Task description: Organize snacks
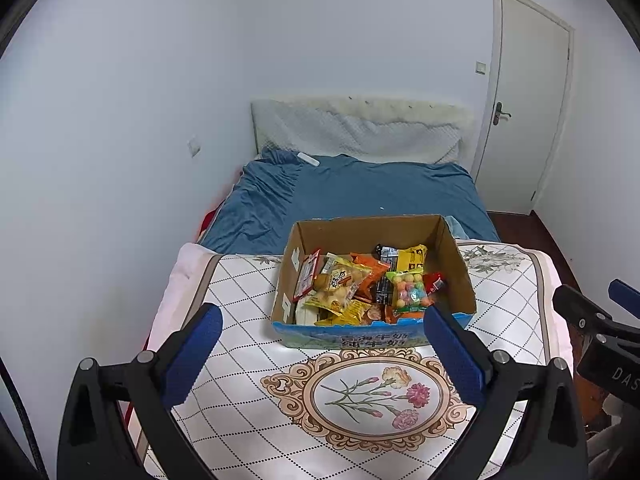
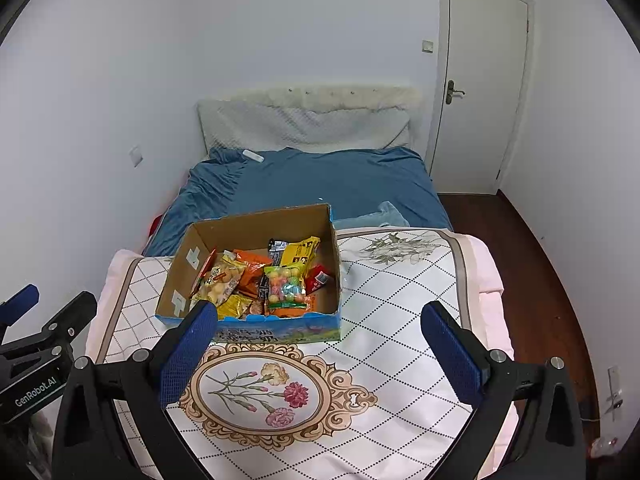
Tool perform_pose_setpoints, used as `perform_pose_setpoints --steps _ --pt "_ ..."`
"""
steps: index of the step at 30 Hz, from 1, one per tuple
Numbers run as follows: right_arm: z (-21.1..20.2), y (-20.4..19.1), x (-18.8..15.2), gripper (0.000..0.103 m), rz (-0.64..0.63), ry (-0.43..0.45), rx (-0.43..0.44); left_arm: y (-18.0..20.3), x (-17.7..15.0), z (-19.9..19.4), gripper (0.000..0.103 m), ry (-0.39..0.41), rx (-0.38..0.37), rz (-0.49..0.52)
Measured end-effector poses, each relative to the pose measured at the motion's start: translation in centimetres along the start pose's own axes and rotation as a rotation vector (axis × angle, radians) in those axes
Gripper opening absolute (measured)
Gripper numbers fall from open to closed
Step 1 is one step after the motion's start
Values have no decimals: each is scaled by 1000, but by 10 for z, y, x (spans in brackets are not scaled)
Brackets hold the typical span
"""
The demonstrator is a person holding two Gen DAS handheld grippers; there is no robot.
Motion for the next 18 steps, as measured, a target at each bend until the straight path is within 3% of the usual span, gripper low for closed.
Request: perform_pose_setpoints --steps 18 --pt "-14 2 0 103 -8 18 -6 3 1 -8 103 14 -6 -7"
Point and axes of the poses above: each gripper's, at about its wrist camera, not at the fingertips, and z roughly the way its jaws point, y to its right, x to its top, the point moved 9 cm from there along z, roughly the way its jaws point, and after that the axes turned 4 degrees about -z, right-handed, at the moved point
